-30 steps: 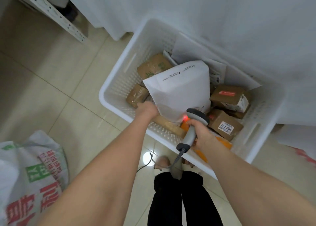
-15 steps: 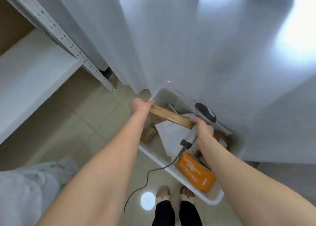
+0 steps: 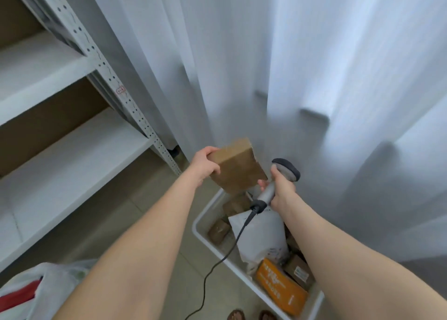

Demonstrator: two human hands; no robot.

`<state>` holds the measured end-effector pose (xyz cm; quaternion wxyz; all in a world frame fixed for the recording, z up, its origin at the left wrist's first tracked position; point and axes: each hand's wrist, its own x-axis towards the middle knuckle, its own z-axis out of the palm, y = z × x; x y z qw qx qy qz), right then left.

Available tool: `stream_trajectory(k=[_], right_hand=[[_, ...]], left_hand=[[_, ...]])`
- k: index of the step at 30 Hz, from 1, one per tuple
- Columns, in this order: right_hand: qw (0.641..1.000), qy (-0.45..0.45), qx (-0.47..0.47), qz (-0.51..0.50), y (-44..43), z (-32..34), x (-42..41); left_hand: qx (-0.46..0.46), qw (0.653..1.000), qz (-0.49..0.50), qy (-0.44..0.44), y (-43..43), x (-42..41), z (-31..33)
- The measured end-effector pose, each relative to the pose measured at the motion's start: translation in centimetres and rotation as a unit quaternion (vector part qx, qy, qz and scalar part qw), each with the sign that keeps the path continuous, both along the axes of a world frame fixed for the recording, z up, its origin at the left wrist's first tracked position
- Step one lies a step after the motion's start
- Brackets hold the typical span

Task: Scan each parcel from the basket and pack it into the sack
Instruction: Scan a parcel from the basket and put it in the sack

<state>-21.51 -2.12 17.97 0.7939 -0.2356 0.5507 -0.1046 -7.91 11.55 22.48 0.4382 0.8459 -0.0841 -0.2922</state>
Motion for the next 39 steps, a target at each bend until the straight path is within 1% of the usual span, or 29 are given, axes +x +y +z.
stream_trajectory(k=[3, 6, 8, 9, 11, 13, 15, 16, 17, 19, 20, 23, 25, 28, 31, 35, 39], right_hand=[[0.999, -0.045, 0.028, 0.0, 0.3, 2.7, 0.7], [0.998, -0.038, 0.028, 0.033, 0.8, 4.7, 1.1], [0.997, -0.018, 0.022, 0.071, 1.4, 5.7, 1.2], [0.996, -0.003, 0.018, 0.085, 1.7, 6.0, 1.2], [0.995, 0.007, 0.006, 0.096, 2.4, 6.3, 1.4], [0.996, -0.006, -0.01, 0.09, 3.0, 6.8, 1.6], [0.996, -0.032, -0.027, 0.081, 3.5, 7.5, 1.7], [0.995, -0.046, -0.036, 0.085, 3.8, 7.7, 1.9], [0.993, -0.058, -0.045, 0.094, 4.1, 8.0, 2.0], [0.988, -0.075, -0.068, 0.113, 4.6, 8.4, 2.4], [0.987, -0.079, -0.081, 0.114, 4.7, 8.6, 2.6], [0.983, -0.054, -0.14, 0.106, 4.7, 9.3, 2.8], [0.976, -0.045, -0.172, 0.126, 4.5, 10.0, 2.8], [0.969, -0.063, -0.172, 0.164, 4.8, 11.3, 2.9], [0.953, -0.068, -0.209, 0.207, 5.6, 12.9, 3.5], [0.952, -0.075, -0.212, 0.208, 6.6, 14.8, 4.1], [0.945, -0.075, -0.218, 0.231, 7.1, 16.0, 4.3]], left_hand=[[0.003, 0.994, -0.077, -0.071, 0.6, -0.7, 1.8], [-0.001, 0.984, -0.124, -0.126, 1.5, -1.3, 3.5], [0.009, 0.981, -0.149, -0.123, 2.1, -1.4, 4.5], [0.013, 0.982, -0.154, -0.108, 2.5, -1.4, 4.9], [-0.013, 0.992, -0.124, -0.033, 3.3, -1.4, 5.8], [-0.083, 0.994, -0.028, 0.068, 3.9, -1.0, 6.6], [-0.124, 0.976, 0.085, 0.157, 4.5, -0.6, 7.4], [-0.112, 0.97, 0.11, 0.184, 4.8, -0.4, 7.8], [-0.086, 0.969, 0.114, 0.2, 5.1, -0.2, 8.0], [-0.02, 0.974, 0.107, 0.199, 5.8, 0.4, 7.8], [-0.009, 0.975, 0.113, 0.19, 6.0, 0.5, 7.7], [-0.043, 0.972, 0.157, 0.167, 6.5, 0.8, 8.0], [-0.059, 0.973, 0.17, 0.141, 7.0, 1.0, 8.1], [-0.069, 0.975, 0.182, 0.111, 7.6, 1.2, 8.1], [-0.083, 0.971, 0.202, 0.1, 7.9, 1.5, 7.8], [-0.091, 0.968, 0.21, 0.098, 8.2, 1.7, 7.7], [-0.095, 0.965, 0.221, 0.108, 8.6, 1.8, 7.7]])
